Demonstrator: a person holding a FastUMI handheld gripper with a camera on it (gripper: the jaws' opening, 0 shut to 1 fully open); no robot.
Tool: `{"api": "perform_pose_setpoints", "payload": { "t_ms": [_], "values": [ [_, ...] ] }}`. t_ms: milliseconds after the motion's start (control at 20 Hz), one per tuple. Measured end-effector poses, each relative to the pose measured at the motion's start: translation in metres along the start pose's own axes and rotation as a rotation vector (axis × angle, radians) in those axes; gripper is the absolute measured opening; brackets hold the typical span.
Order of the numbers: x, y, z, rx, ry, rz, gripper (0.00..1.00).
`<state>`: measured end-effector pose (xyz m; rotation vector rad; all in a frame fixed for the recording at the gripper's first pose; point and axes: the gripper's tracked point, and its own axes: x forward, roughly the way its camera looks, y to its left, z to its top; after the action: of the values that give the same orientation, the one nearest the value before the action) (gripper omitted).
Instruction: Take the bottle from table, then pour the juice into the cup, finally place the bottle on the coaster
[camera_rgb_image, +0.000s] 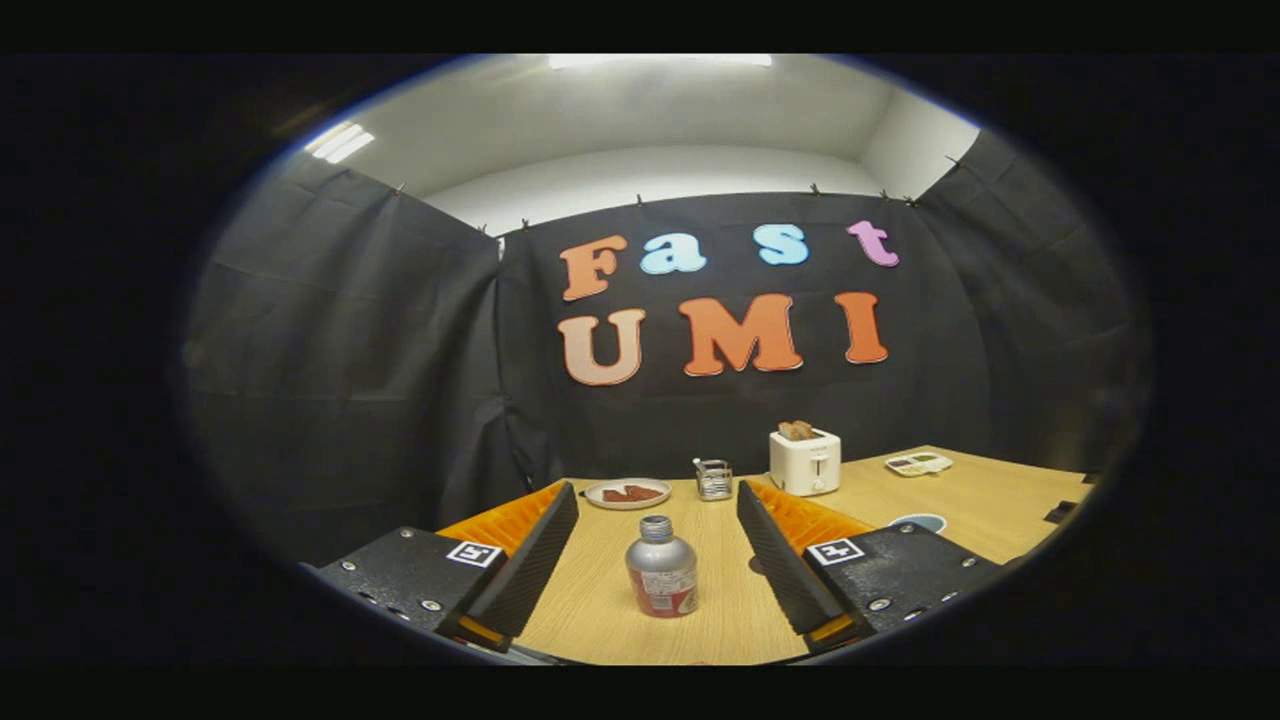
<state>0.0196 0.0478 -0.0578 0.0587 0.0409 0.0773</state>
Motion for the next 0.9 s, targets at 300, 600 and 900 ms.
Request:
{"api": "perform_pose_setpoints", "payload": {
  "t_ms": [300, 600, 900],
  "values": [
    [0.011, -0.003, -0.040, 0.002, 0.047, -0.036, 0.95],
    [0.022, -0.014, -0.081, -0.047, 0.094, -0.082, 0.95],
    [0.044, -0.013, -0.127, -0.072, 0.159, -0.086, 0.95]
  ]
}}
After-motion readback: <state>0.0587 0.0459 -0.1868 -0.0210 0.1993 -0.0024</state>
